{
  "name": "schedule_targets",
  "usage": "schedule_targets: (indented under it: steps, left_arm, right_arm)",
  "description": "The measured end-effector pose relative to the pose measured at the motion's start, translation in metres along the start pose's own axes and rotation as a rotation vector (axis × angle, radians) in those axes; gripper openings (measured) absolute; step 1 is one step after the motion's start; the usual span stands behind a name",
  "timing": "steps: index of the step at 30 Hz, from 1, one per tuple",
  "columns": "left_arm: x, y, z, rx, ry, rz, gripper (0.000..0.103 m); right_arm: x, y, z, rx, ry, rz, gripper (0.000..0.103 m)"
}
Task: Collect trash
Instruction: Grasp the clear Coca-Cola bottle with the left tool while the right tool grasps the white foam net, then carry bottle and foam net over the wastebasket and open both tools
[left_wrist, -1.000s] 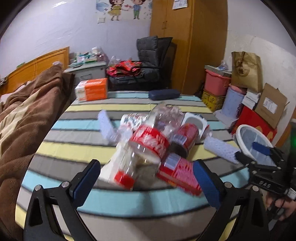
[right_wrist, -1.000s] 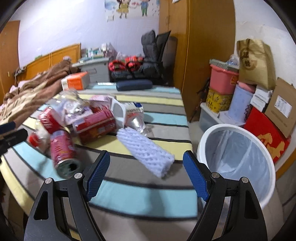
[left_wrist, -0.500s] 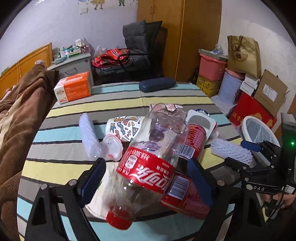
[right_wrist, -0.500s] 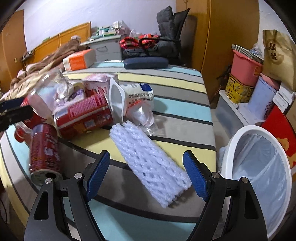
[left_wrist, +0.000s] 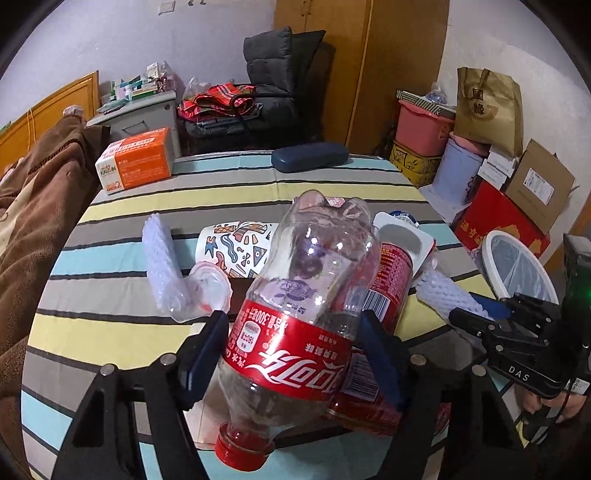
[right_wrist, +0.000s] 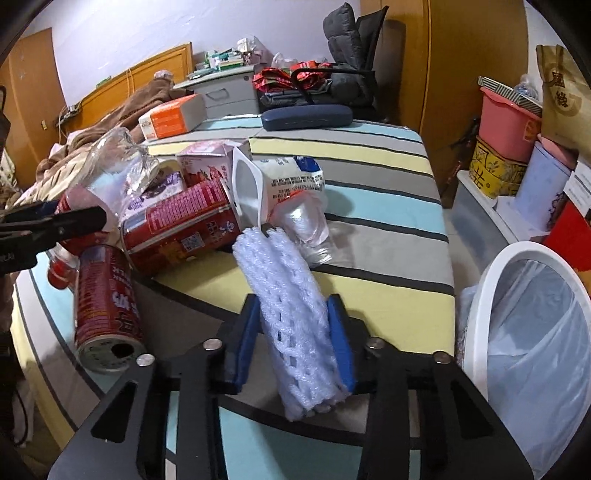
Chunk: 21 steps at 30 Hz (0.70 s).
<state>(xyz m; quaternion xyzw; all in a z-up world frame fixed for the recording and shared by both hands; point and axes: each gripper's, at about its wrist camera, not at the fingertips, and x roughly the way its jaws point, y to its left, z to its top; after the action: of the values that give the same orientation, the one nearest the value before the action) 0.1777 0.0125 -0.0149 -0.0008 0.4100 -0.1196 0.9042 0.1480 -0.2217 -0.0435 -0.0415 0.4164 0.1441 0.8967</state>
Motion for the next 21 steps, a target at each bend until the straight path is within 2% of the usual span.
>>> schedule_targets:
  steps: [8,21]
  left_arm:
    - [-0.014,0.001,0.004,-0.029,-0.041,-0.011,0.073]
    - [-0.043,-0.024,0.011,-0.012,-0.107,-0.034,0.072]
  right_arm:
    - [-0.012,-0.004,-0.001,0.052,-0.045,0.051,0.026]
    - [-0.045,-0.015,0.001,0.132,-0.164,0.073,0.026]
